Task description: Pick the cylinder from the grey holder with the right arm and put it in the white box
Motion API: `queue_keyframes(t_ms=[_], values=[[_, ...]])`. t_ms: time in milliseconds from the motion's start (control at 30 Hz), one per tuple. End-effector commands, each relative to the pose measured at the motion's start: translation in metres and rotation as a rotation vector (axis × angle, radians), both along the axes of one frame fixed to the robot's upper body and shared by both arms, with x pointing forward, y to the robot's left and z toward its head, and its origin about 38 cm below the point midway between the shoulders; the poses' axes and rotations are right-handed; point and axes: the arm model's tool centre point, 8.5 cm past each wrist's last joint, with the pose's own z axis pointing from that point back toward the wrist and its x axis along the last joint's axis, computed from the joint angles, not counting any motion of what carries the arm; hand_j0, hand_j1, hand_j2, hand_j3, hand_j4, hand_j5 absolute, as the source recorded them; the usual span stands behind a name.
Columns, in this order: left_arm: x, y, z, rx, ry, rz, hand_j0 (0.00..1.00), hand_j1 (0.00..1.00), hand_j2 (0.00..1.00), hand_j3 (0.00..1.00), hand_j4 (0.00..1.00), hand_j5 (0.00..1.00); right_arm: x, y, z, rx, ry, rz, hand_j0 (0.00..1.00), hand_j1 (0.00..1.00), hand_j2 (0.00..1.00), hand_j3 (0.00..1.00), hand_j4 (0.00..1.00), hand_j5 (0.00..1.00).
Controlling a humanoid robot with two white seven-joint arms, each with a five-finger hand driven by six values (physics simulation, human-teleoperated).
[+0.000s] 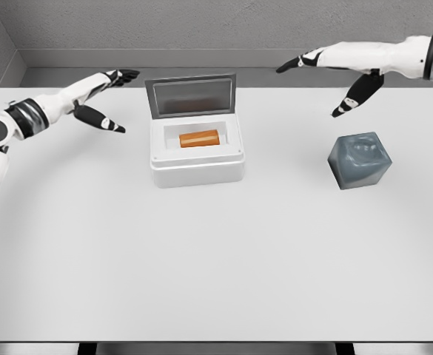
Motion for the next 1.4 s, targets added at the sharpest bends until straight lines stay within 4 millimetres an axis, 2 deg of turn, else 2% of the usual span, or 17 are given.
queue_keyframes(t_ms=[0, 67, 233, 367, 567, 700, 867, 933, 1067, 1367], values=[[0.002, -0.01, -0.003, -0.021, 0.007, -0.007, 1.0, 1.0, 1.0, 1.0, 1.0, 1.0, -0.017, -0.024, 0.006, -0.013, -0.006, -0.02, 1.0, 1.0, 1.0, 1.0, 1.0, 1.0], [0.003, -0.021, -0.007, -0.03, 0.02, -0.017, 1.0, 1.0, 1.0, 1.0, 1.0, 1.0, -0.018, -0.029, 0.008, -0.015, -0.009, -0.029, 1.0, 1.0, 1.0, 1.0, 1.0, 1.0], [0.005, -0.021, -0.006, -0.032, 0.021, -0.012, 1.0, 1.0, 1.0, 1.0, 1.0, 1.0, -0.019, -0.019, 0.009, -0.004, -0.011, -0.004, 1.0, 1.0, 1.0, 1.0, 1.0, 1.0], [0.007, -0.025, -0.002, -0.031, 0.016, -0.019, 1.0, 1.0, 1.0, 1.0, 1.0, 1.0, -0.017, -0.019, 0.014, 0.009, -0.02, -0.009, 1.0, 1.0, 1.0, 1.0, 1.0, 1.0], [0.012, -0.03, -0.003, -0.03, 0.066, 0.012, 1.0, 1.0, 1.0, 1.0, 1.0, 1.0, -0.017, -0.018, 0.01, 0.023, -0.02, -0.014, 1.0, 1.0, 1.0, 1.0, 1.0, 1.0], [0.012, -0.022, 0.001, -0.024, 0.061, 0.024, 1.0, 1.0, 1.0, 1.0, 1.0, 1.0, -0.018, -0.017, 0.006, 0.025, -0.012, -0.011, 1.0, 1.0, 1.0, 1.0, 1.0, 1.0], [0.012, -0.026, 0.007, -0.021, 0.05, 0.011, 1.0, 1.0, 1.0, 1.0, 1.0, 1.0, -0.016, -0.019, 0.011, 0.05, -0.035, -0.027, 1.0, 1.0, 1.0, 1.0, 1.0, 1.0], [0.01, -0.014, 0.017, 0.006, 0.026, 0.013, 1.0, 1.0, 1.0, 1.0, 1.0, 1.0, -0.016, -0.019, 0.013, 0.055, -0.04, -0.026, 1.0, 1.0, 1.0, 1.0, 1.0, 1.0], [0.007, -0.009, 0.021, 0.018, 0.009, 0.006, 1.0, 1.0, 1.0, 1.0, 1.0, 1.0, -0.016, -0.018, 0.009, 0.05, -0.03, -0.026, 1.0, 1.0, 1.0, 1.0, 1.0, 1.0], [0.001, -0.018, 0.024, 0.021, -0.021, -0.036, 1.0, 1.0, 1.0, 1.0, 1.0, 1.0, -0.012, -0.011, 0.004, 0.053, -0.02, -0.02, 1.0, 1.0, 1.0, 1.0, 1.0, 1.0]])
